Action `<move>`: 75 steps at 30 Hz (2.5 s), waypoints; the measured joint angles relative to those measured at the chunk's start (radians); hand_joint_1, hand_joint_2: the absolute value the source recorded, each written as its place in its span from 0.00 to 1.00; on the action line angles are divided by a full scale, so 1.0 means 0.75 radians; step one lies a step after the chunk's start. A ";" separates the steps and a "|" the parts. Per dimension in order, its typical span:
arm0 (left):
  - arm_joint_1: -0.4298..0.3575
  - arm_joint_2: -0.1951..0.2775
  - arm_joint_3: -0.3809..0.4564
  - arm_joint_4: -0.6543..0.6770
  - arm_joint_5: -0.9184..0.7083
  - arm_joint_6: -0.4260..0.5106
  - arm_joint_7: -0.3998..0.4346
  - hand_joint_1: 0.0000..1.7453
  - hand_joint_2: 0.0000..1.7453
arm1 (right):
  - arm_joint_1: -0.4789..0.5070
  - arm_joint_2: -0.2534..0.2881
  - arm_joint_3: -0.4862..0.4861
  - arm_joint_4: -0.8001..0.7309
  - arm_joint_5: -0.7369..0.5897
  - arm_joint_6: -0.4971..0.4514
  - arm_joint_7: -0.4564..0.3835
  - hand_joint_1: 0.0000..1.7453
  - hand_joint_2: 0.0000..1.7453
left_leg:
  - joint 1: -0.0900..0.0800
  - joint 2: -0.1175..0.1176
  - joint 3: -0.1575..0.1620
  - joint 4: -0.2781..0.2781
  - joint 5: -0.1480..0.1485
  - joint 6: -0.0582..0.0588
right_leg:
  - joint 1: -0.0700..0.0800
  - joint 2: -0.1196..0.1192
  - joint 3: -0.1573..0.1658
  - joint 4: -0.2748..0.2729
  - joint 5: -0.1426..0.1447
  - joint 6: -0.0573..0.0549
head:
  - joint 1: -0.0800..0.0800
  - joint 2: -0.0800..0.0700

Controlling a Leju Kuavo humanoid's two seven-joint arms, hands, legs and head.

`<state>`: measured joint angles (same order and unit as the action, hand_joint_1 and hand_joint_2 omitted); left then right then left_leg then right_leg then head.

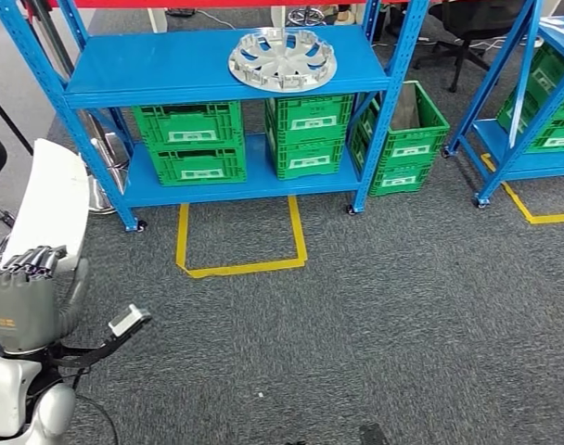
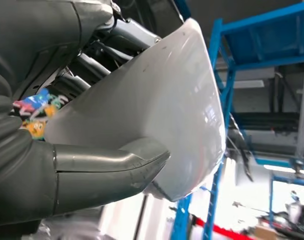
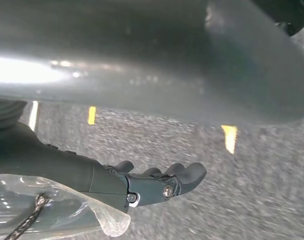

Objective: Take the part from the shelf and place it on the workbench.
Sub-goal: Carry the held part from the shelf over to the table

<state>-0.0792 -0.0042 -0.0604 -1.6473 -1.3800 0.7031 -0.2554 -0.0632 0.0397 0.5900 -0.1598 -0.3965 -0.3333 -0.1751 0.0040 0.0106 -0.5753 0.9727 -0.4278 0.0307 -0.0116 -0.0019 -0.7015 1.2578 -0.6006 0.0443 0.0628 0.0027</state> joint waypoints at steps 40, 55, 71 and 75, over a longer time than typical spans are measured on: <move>0.013 -0.068 0.044 0.041 0.147 0.001 -0.130 1.00 1.00 | -0.001 0.000 0.011 0.000 -0.001 0.000 -0.007 0.00 0.00 | -0.014 -0.005 -0.004 0.039 -0.016 -0.026 | 0.002 -0.013 0.226 -0.357 0.147 -0.026 | 0.002 0.000; 0.013 -0.064 0.044 0.042 0.129 0.001 -0.113 1.00 1.00 | -0.001 0.000 0.011 0.000 -0.013 0.003 -0.015 0.00 0.00 | -0.014 -0.005 -0.012 0.039 -0.008 -0.030 | 0.003 -0.012 0.214 -0.349 0.152 -0.030 | 0.002 0.000; -0.009 -0.021 0.039 0.056 0.125 0.001 -0.056 1.00 1.00 | -0.001 0.000 0.011 0.000 -0.033 0.005 0.001 0.00 0.00 | -0.014 -0.005 -0.015 0.039 -0.005 -0.032 | 0.003 -0.012 0.210 -0.349 0.154 -0.030 | 0.002 0.000; -0.014 -0.014 0.034 0.056 0.122 0.001 -0.047 1.00 1.00 | -0.002 0.000 0.011 0.000 -0.034 0.004 0.005 0.00 0.00 | -0.015 -0.005 -0.016 0.040 -0.005 -0.031 | 0.002 -0.012 0.210 -0.349 0.155 -0.029 | 0.002 0.000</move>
<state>-0.0899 -0.0148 -0.0346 -1.6052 -1.2881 0.7034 -0.2907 -0.0643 0.0399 0.5982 -0.1598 -0.4217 -0.3304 -0.1712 -0.0071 0.0067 -0.5872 1.0030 -0.4320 0.0072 -0.0100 -0.0111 -0.5440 0.9957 -0.4843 0.0228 0.0640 0.0027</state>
